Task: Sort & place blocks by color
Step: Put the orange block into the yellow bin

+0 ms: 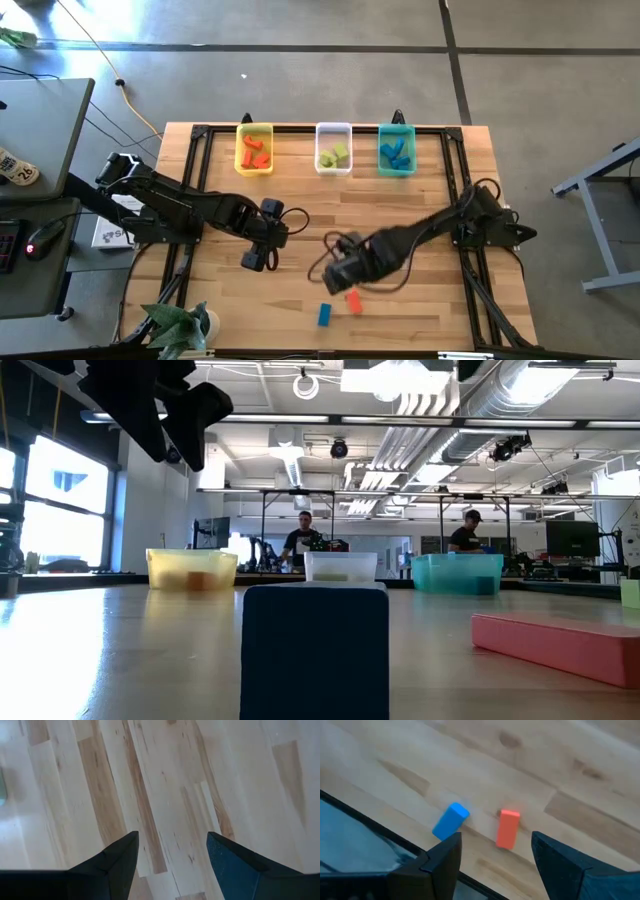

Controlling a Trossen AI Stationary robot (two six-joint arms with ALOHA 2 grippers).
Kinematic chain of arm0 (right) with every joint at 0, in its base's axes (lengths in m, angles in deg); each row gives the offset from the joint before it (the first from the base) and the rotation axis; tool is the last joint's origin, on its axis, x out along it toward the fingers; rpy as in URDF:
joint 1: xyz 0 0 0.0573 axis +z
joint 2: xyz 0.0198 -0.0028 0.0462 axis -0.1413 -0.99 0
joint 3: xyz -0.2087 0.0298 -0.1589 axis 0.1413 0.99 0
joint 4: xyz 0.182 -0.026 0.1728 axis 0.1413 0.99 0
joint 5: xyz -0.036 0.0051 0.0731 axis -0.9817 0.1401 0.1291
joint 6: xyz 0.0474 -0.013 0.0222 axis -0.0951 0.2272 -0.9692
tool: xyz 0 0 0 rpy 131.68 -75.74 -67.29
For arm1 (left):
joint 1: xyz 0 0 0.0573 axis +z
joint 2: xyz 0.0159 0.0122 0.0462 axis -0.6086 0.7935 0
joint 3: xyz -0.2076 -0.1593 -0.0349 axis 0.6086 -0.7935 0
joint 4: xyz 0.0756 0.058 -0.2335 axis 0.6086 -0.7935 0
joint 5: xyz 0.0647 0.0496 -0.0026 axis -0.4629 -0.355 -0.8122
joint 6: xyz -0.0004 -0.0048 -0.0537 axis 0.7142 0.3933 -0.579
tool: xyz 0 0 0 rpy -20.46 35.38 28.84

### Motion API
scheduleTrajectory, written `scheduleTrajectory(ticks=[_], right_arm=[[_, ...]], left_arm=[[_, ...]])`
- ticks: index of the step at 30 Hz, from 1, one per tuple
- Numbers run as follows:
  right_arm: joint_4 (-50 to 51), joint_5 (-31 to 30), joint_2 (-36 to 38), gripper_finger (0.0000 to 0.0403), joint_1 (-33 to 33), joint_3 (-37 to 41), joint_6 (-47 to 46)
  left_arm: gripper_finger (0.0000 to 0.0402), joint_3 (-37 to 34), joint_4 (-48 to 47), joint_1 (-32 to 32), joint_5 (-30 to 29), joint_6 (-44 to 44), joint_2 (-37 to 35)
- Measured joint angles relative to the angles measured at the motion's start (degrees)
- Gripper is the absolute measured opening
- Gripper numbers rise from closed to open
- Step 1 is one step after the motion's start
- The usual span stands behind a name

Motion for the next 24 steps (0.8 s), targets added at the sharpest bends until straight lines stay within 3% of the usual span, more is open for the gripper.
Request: scheduleTrajectory(ticks=[14,24], right_arm=[[-0.5,0.8,-10.4,0.0226,5.5,0.0,-5.5],[-2.0,6.6,-16.5,0.0226,7.3,0.0,-5.4]], left_arm=[[0.0223,0.0,0.2,0.0,0.2,-4.3,0.0],[0.0223,0.0,0.2,0.0,0.2,-4.3,0.0]])
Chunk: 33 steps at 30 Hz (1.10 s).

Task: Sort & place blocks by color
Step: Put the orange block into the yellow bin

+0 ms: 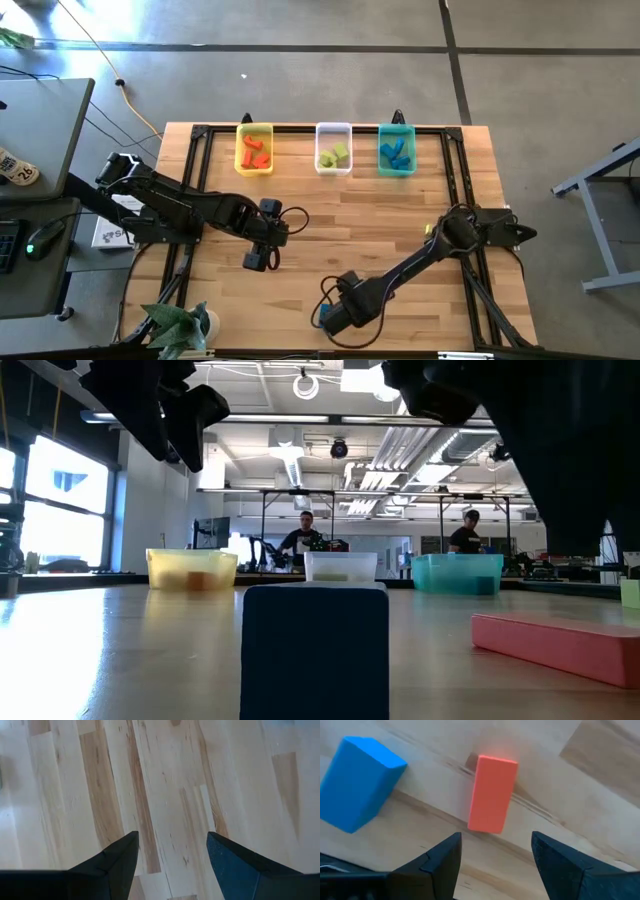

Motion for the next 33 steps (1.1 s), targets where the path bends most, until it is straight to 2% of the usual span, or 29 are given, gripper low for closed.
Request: scheduleTrajectory(ticks=[12,15,20,29,33], right_arm=[[-3.0,0.8,-5.4,0.0221,-0.5,0.0,2.5],[-3.3,2.9,-5.9,0.0189,-0.8,-0.2,2.8],[-3.6,3.9,-5.9,0.0092,-1.2,-0.3,3.4],[-0.8,0.5,-1.4,0.0092,-1.9,0.0,8.5],[0.4,-4.1,1.5,0.0092,-3.2,0.0,11.2]], left_arm=[[0.0223,0.0,0.0,0.0,0.0,-0.2,0.0],[0.0223,0.0,-0.1,0.0,0.1,-1.4,0.0],[0.0223,0.0,-0.1,0.0,0.2,-1.8,0.0],[0.0223,0.0,0.0,2.8,0.3,-3.0,0.0],[0.0223,0.0,0.3,4.8,0.4,-3.0,0.0]])
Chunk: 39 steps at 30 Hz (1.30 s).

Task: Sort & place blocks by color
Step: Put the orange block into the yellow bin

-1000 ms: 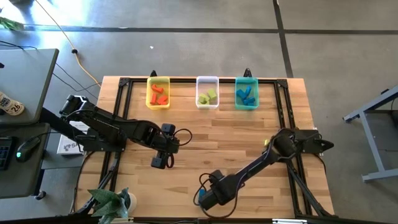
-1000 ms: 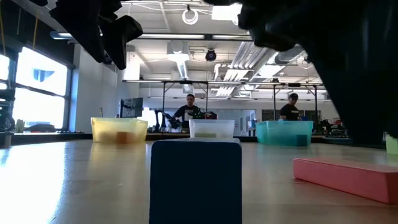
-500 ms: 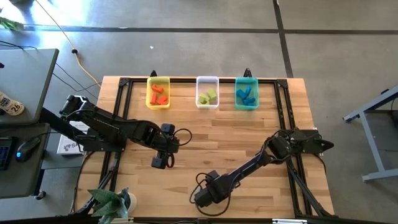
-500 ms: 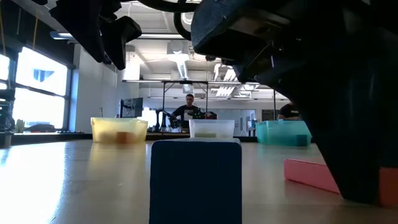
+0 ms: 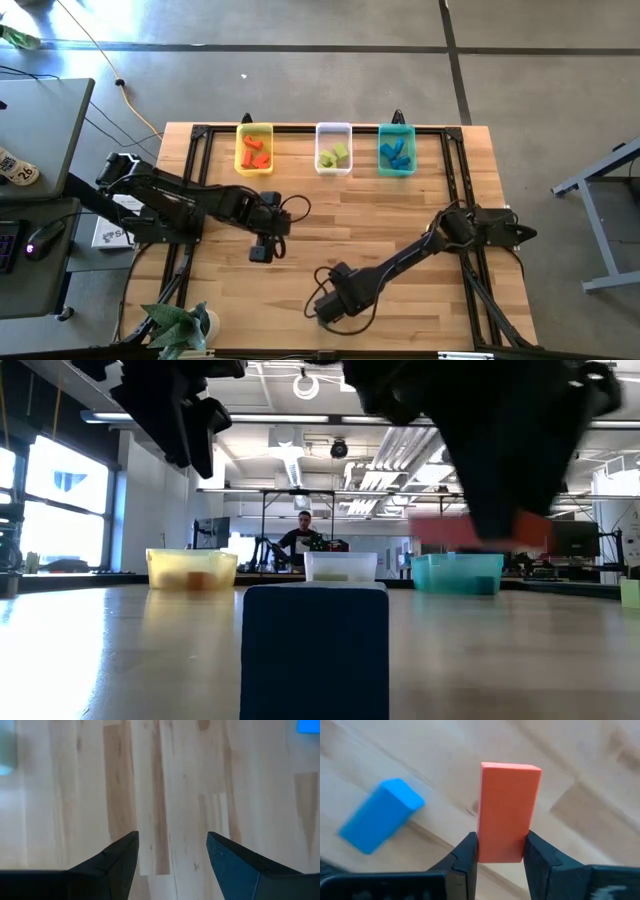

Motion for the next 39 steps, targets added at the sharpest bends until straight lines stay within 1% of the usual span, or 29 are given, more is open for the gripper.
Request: scheduleTrajectory(ticks=[3,5,8,11,16,20,25,31,36,39], right_arm=[[0.1,-3.2,3.0,0.0092,-1.6,0.0,3.3],[0.3,-5.4,4.4,0.0092,-2.9,-0.1,5.9],[0.7,-9.3,6.9,0.0092,-5.3,-0.1,11.9],[1.1,-11.8,8.9,0.0092,-8.2,-0.1,18.6],[1.1,-13.0,11.2,0.0092,-13.2,-0.1,33.0],[1.3,-13.0,11.6,0.0092,-16.8,-0.1,44.8],[0.9,-13.1,11.7,0.0092,-20.0,-0.1,58.9],[0.4,-17.9,11.7,0.0092,-22.6,-0.1,72.1],[-3.9,-19.4,11.7,0.0092,-24.6,-0.1,83.1],[-5.9,-19.0,11.7,0.0092,-25.9,-0.1,87.1]], left_arm=[[0.0223,0.0,1.3,1.8,0.1,0.0,0.0],[0.0223,0.0,2.6,3.3,1.5,-0.5,0.0],[0.0223,0.0,4.9,5.9,5.9,-1.8,0.0],[0.0223,0.0,6.9,8.7,10.2,-3.3,0.0],[0.0223,0.0,9.3,14.4,17.5,-6.4,0.0],[0.0223,0.0,11.4,19.6,23.8,-8.9,0.0],[0.0223,0.0,14.9,24.6,29.1,-15.1,0.0],[0.0223,0.0,16.7,27.9,29.7,-22.6,0.0],[0.0223,0.0,16.8,29.7,29.8,-28.9,0.0],[0.0223,0.0,17.7,30.5,29.8,-31.7,0.0]])
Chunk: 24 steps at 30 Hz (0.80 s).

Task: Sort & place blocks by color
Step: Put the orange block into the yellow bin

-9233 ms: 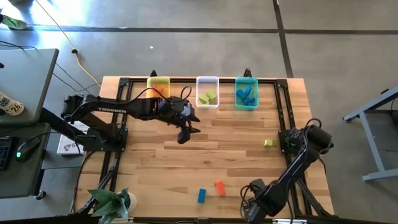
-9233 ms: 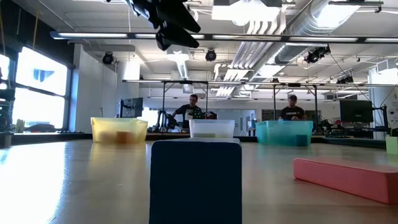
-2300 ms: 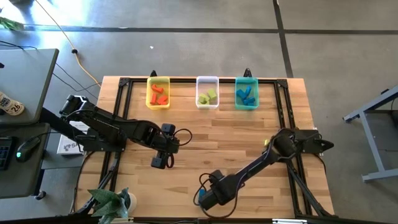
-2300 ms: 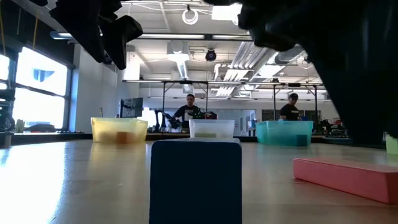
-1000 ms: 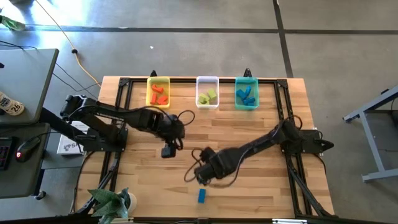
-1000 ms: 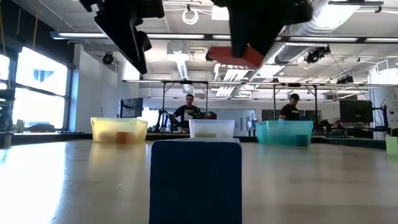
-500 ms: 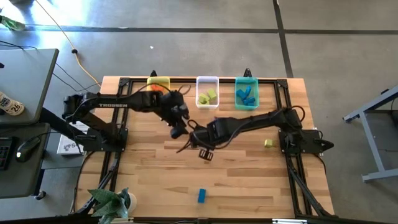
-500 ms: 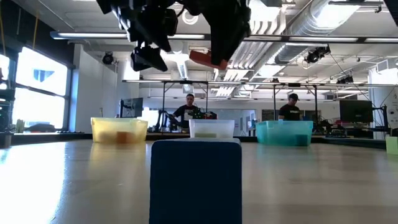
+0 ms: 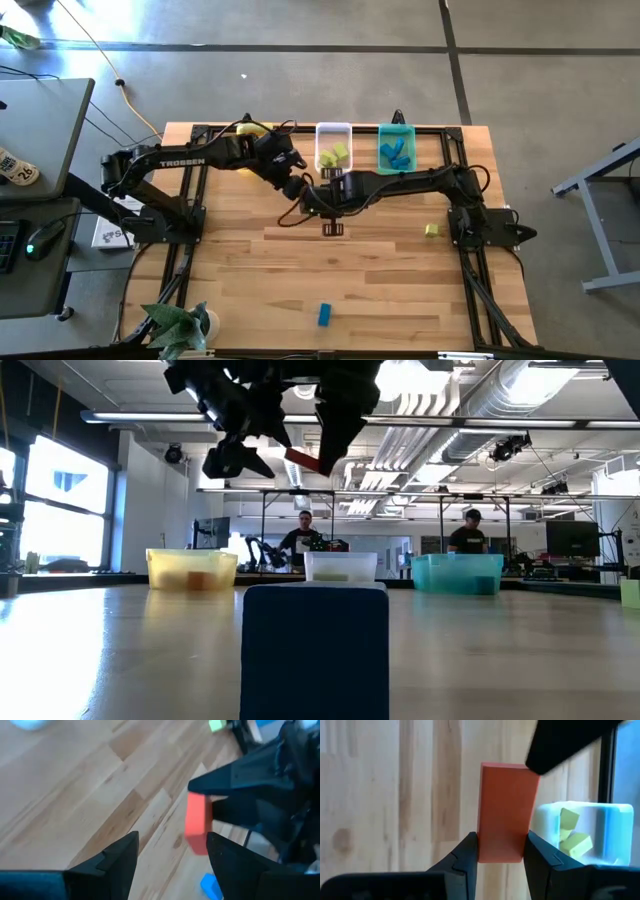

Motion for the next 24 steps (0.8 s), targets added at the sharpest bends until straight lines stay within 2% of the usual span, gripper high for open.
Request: scheduleTrajectory(ticks=[9,17,24], right_arm=[[-1.9,-0.7,0.0,0.0092,-3.2,0.0,6.1],[-4.1,-4.0,0.4,0.0092,-3.0,0.0,10.1],[-4.3,-4.1,0.3,0.0092,-3.1,-1.7,11.2]], left_arm=[[0.0223,0.0,5.3,0.9,2.6,-3.1,0.0],[0.0223,0.0,5.5,0.8,0.3,-4.4,0.0],[0.0222,0.1,6.8,1.2,0.3,-4.1,-0.2]])
